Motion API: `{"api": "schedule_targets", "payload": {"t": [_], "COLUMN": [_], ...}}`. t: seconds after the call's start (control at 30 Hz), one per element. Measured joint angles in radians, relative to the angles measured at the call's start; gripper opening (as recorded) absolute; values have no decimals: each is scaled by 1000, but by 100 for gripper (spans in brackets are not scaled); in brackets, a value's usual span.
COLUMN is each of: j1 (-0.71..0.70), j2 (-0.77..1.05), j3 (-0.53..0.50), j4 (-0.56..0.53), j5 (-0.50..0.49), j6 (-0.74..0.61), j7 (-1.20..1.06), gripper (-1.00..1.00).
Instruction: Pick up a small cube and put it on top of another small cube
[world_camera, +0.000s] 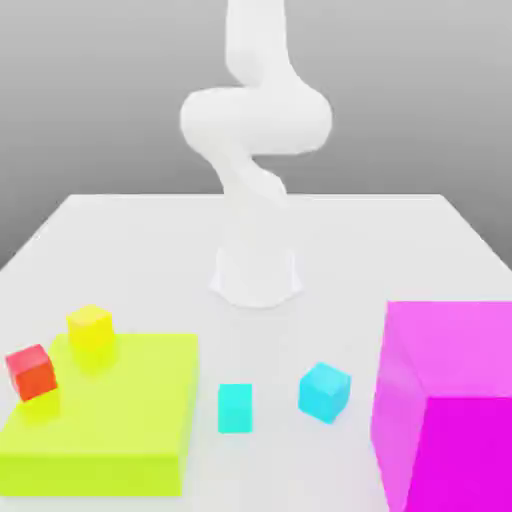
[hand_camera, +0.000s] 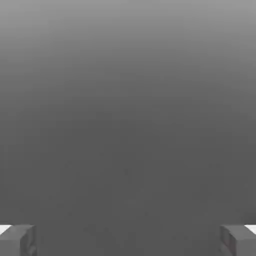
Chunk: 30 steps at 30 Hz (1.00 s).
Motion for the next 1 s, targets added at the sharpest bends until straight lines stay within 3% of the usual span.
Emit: {"api": "schedule_targets", "payload": {"t": [0.53, 1.0], "j1": [188, 311], "j2": [326, 619], "j3": [-228, -390], "j4": [-239, -446], "j5": [-67, -36], "j6": [241, 451], "j7": [-653, -1283], "gripper": [0, 0]}}
